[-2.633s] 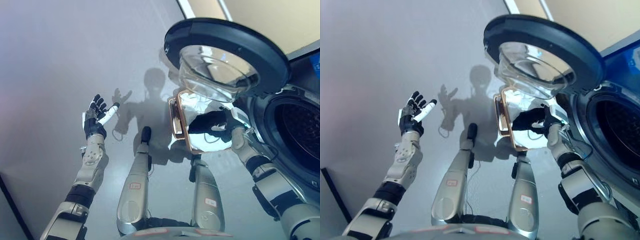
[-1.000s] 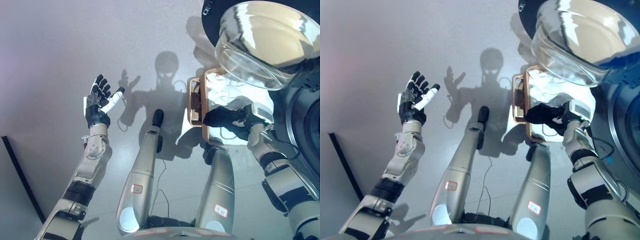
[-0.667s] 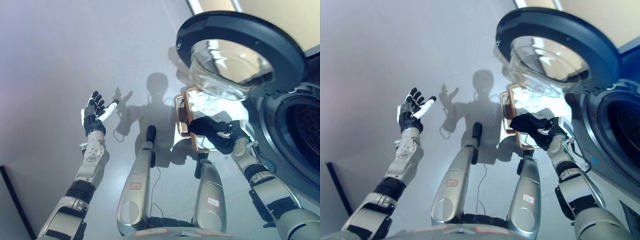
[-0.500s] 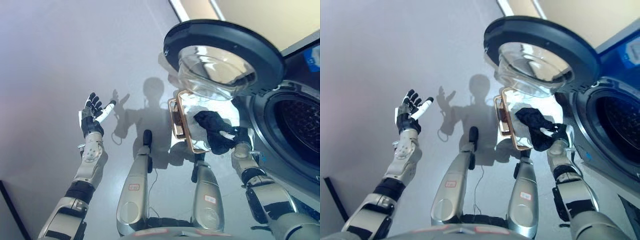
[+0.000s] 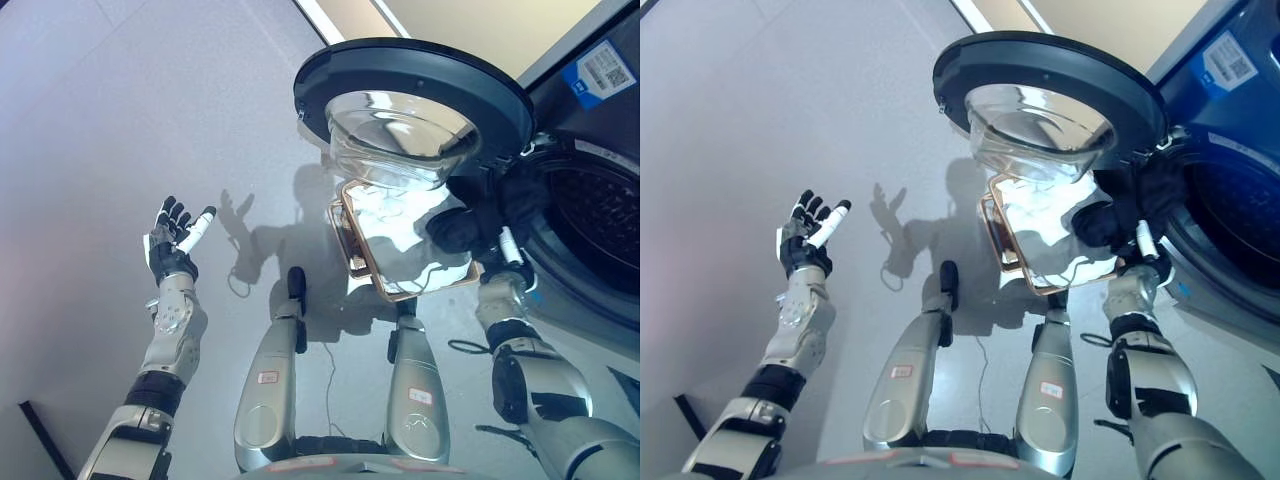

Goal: Put the clothes in the basket into the washing machine.

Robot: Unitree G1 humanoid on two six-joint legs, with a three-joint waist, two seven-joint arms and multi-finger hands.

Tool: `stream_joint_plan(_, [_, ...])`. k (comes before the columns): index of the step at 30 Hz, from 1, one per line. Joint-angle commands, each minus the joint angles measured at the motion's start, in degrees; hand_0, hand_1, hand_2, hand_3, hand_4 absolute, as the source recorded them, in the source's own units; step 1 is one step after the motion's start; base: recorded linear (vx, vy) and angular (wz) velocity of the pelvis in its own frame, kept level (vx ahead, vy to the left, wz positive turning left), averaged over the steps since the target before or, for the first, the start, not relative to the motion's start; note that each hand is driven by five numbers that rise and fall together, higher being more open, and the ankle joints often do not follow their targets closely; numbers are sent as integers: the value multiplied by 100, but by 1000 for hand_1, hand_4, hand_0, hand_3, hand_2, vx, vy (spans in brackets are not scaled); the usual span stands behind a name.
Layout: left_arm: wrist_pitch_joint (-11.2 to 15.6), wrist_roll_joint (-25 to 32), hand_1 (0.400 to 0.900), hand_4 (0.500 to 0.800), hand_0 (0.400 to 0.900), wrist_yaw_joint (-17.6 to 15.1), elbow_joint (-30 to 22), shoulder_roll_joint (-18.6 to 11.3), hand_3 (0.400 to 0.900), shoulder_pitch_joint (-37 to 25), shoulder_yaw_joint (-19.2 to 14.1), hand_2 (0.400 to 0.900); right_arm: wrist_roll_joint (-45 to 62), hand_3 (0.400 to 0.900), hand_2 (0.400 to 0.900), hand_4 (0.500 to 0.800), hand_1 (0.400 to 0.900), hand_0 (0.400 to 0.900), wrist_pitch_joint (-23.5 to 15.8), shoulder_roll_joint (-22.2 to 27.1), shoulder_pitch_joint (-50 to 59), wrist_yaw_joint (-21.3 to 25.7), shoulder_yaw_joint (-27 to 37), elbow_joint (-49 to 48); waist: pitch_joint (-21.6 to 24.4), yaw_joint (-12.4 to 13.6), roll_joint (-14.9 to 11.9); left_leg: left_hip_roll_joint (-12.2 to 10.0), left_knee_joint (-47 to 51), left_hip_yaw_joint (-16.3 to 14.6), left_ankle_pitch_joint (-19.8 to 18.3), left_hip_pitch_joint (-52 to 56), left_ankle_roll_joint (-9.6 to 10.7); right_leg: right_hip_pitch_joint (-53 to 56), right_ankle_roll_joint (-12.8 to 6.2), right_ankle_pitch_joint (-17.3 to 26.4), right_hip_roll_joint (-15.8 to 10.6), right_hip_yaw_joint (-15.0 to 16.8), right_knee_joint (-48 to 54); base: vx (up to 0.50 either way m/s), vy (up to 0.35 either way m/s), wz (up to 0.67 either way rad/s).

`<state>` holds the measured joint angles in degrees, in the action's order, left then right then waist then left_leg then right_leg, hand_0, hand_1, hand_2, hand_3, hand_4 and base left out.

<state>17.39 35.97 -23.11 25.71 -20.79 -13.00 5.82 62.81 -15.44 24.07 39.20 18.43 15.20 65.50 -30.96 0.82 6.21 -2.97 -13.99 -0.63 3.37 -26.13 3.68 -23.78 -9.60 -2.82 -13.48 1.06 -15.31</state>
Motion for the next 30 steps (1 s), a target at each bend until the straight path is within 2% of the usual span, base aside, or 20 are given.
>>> stream_joint_plan(1, [376,85,900,800,900,20,-143,-45,900,7,-476,900,255,400,400,500,400,400,-657,856,-3,59,175,-182,646,-40,219,-395,168,481,282,-311,590,-129,-164,172,-284,203,-252,0,-28,-10])
stream_joint_plan(5, [390,141,900,800,900,42,-156,-109,900,5,-512,900,453,400,400,500,400,400,-737,1300,349,129,295,-122,693,-11,302,-453,344,431,369,-268,608,-256,-161,135,-247,267,-316,4,-47,-9])
stream_joint_plan(9, [366,182,900,800,900,98,-137,-139,900,30,-529,900,527,400,400,500,400,400,-808,1887,537,205,422,-199,808,-17,385,-525,547,418,469,-193,659,-325,-151,68,-186,320,-393,35,-69,-5])
stream_joint_plan(10, [361,179,900,800,900,121,-79,-164,900,42,-516,900,454,400,400,500,400,400,-877,2171,578,276,433,-330,867,-51,401,-574,592,413,497,-143,679,-319,-150,27,-164,328,-435,51,-68,-2])
stream_joint_plan(11, [366,183,900,800,900,127,-68,-146,900,30,-507,900,444,400,400,500,400,400,-875,2193,585,294,427,-332,865,-46,421,-580,612,415,506,-132,685,-323,-145,15,-159,326,-450,72,-89,-1])
stream_joint_plan(16, [385,158,900,800,900,123,134,-188,900,-72,-500,900,114,400,400,500,400,400,-1089,2839,471,472,464,-871,1055,-179,343,-755,738,412,525,128,755,-164,-118,-127,-36,289,-574,80,-84,3])
stream_joint_plan(19, [422,147,900,800,900,128,147,-225,900,-144,-439,900,50,400,400,500,400,400,-1154,3046,515,478,437,-922,1093,-181,324,-799,737,422,510,187,775,-112,-113,-164,13,248,-608,38,-56,-1])
stream_joint_plan(22, [437,136,900,800,900,153,192,-279,900,-229,-422,900,-248,400,400,500,400,400,-1014,3204,498,470,252,-817,1065,-186,274,-830,644,413,446,183,772,-112,-111,-169,41,224,-653,32,-49,-6])
stream_joint_plan(23, [443,141,900,800,900,156,198,-282,900,-253,-412,900,-358,559,559,595,559,559,-944,3210,494,483,174,-773,1051,-190,261,-829,624,408,433,177,766,-121,-111,-160,48,230,-659,24,-36,-7])
stream_joint_plan(24, [437,148,900,800,900,158,205,-263,900,-274,-388,900,-489,900,900,800,900,900,-852,3158,462,490,86,-703,1030,-196,247,-824,595,403,415,172,757,-129,-106,-151,57,241,-661,20,-30,-7])
stream_joint_plan(30, [461,143,900,800,900,163,28,-194,900,-222,-398,900,-888,900,900,800,900,900,-597,2584,242,418,-193,-519,933,-202,222,-800,523,382,361,130,698,-171,-93,-92,69,296,-627,11,-10,-3])
